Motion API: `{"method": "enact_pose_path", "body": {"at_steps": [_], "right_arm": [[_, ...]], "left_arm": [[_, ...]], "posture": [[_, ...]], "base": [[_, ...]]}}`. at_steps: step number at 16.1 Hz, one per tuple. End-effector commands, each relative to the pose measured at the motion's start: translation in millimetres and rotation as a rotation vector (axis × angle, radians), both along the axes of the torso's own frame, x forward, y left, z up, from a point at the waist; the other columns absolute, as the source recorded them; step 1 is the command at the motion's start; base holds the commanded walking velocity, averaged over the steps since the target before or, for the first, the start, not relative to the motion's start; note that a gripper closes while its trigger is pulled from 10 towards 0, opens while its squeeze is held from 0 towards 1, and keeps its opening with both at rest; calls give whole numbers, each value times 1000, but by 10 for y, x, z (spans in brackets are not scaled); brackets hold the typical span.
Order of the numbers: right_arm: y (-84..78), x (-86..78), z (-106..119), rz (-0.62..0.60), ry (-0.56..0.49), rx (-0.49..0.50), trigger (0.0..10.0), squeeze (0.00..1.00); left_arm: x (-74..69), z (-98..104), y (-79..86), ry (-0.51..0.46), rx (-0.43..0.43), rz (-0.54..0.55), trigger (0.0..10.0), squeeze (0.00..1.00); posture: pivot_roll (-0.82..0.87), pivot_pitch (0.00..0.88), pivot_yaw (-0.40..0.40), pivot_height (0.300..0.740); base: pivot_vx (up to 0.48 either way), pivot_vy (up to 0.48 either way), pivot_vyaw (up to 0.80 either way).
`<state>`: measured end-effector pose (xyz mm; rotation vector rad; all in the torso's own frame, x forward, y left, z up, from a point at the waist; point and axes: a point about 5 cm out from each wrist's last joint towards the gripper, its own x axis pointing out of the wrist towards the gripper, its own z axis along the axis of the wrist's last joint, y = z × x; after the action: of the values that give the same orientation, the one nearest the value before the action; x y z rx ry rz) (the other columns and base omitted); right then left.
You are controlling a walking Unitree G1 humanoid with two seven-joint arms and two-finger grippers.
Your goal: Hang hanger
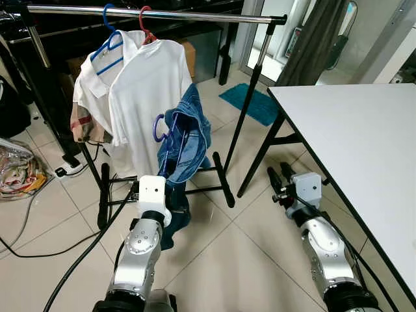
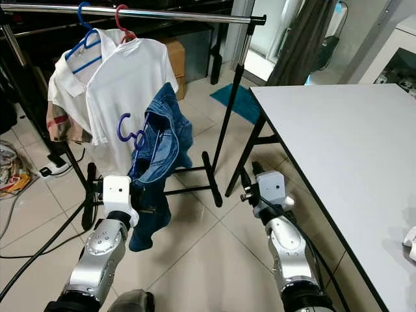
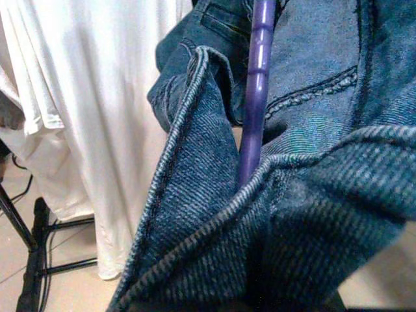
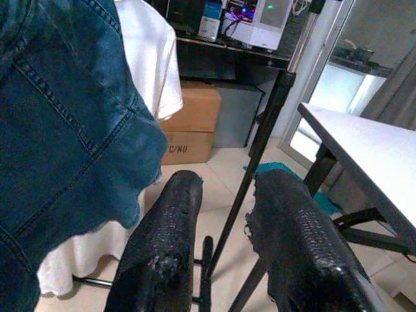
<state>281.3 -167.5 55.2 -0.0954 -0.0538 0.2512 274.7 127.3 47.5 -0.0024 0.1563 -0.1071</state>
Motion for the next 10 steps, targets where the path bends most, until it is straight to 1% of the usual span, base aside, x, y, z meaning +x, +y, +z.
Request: {"method": "enact_pose_path", "body": {"at_steps": [1,5,9,10], "right_arm": [[-44,-3,-5,-7,-1,-16,10000,0],[-9,9,1,-3,-9,-17,10000,0],[-12,23,12,-3,-17,-25,10000,0],[-12,23,13,-1,-19,-28,10000,0]], "left_arm": [[51,90,-54,-51,1,-16,10000,0],[69,100,-40,-56,4,-15,10000,0],[90,117,-46,-65,3,-16,10000,0],[91,116,-41,-65,4,-14,10000,0]], "posture": [[241,19,-73,740],[240,10,-68,740],[240,10,-68,740],[240,10,-68,740]], "base": [[0,0,0],[0,0,0],[0,0,0],[244,0,0]]}}
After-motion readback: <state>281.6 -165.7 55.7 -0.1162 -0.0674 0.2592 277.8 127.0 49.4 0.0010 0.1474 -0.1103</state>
